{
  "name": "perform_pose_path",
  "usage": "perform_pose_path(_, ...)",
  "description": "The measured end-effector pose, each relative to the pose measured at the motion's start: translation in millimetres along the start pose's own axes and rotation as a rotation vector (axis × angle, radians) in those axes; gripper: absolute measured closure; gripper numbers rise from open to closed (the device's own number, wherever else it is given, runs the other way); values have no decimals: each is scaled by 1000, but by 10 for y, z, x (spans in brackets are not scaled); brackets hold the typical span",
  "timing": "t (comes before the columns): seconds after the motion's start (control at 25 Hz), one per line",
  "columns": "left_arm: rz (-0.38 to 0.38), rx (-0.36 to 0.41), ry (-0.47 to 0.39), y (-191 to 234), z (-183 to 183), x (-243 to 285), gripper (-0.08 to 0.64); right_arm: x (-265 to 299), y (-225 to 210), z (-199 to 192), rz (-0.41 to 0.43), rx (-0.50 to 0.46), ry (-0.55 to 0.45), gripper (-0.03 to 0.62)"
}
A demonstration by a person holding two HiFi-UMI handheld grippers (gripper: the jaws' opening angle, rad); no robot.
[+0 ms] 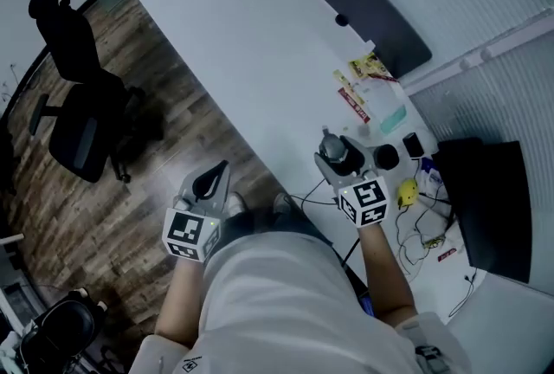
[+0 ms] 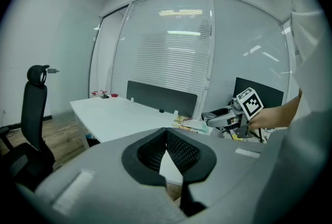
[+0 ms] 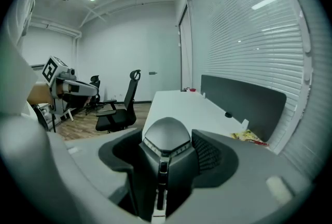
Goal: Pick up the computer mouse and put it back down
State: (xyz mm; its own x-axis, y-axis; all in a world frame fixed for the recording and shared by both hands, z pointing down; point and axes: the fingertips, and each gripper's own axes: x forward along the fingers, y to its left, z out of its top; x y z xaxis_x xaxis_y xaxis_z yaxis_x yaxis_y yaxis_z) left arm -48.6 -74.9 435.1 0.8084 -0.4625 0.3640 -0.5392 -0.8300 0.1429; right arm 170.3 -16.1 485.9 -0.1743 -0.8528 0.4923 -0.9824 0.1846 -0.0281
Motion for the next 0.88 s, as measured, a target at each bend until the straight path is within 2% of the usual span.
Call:
perform_pose_path(0.44, -169, 54, -47, -174, 333, 324, 551, -586, 112, 502, -109, 4, -133, 293)
perform_pose_path(0.88, -252, 85, -63, -354, 453, 473, 551, -997, 98, 600, -195, -3, -199, 293)
